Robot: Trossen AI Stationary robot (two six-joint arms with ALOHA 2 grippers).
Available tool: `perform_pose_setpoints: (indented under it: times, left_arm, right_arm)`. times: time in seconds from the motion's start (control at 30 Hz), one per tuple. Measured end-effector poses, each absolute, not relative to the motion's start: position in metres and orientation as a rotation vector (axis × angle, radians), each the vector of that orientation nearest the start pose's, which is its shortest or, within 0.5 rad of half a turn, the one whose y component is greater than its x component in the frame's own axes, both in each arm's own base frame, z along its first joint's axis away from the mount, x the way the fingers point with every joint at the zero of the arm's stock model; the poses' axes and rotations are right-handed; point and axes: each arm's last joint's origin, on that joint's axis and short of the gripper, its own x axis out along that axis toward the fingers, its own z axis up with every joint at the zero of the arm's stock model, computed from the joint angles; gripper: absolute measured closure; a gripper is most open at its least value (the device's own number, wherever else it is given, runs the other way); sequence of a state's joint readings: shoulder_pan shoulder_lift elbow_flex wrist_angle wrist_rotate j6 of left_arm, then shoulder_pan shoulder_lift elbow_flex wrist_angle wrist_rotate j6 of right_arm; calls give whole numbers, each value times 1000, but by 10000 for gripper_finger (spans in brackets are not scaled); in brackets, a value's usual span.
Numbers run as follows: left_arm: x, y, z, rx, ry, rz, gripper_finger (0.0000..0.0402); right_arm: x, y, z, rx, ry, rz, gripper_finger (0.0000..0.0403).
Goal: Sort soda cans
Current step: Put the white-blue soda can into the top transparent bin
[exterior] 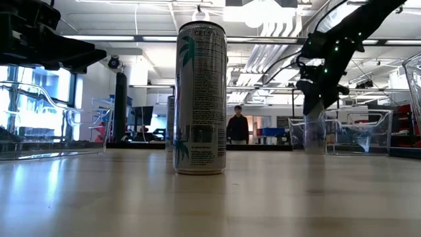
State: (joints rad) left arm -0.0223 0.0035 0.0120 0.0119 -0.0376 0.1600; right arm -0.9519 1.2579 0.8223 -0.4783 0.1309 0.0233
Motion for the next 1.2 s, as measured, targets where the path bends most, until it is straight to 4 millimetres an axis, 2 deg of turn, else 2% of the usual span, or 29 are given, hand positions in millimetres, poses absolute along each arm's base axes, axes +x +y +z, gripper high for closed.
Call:
perform_pose_setpoints:
  times: [0.33, 0.53, 0.8, 0.9, 1.0, 1.2]
  left_arm:
    - [97, -1, 168, 159, -19, 18, 222]
    - [97, -1, 168, 159, -19, 18, 223]
    - [97, -1, 168, 159, -19, 19, 222]
    - [97, -1, 168, 159, -19, 19, 222]
    - [97, -1, 168, 159, -19, 20, 222]
    - [97, -1, 168, 159, -19, 21, 222]
  right_arm:
    - [139, -215, 228, 393, 793, -1039, 163]
    - [138, -216, 229, 392, 786, -1053, 99]
    - [137, -215, 233, 379, 769, -1064, 84]
    - [134, -211, 245, 344, 735, -1091, 84]
    - [130, -205, 266, 308, 655, -1106, 83]
    - [127, -180, 296, 262, 530, -1074, 82]
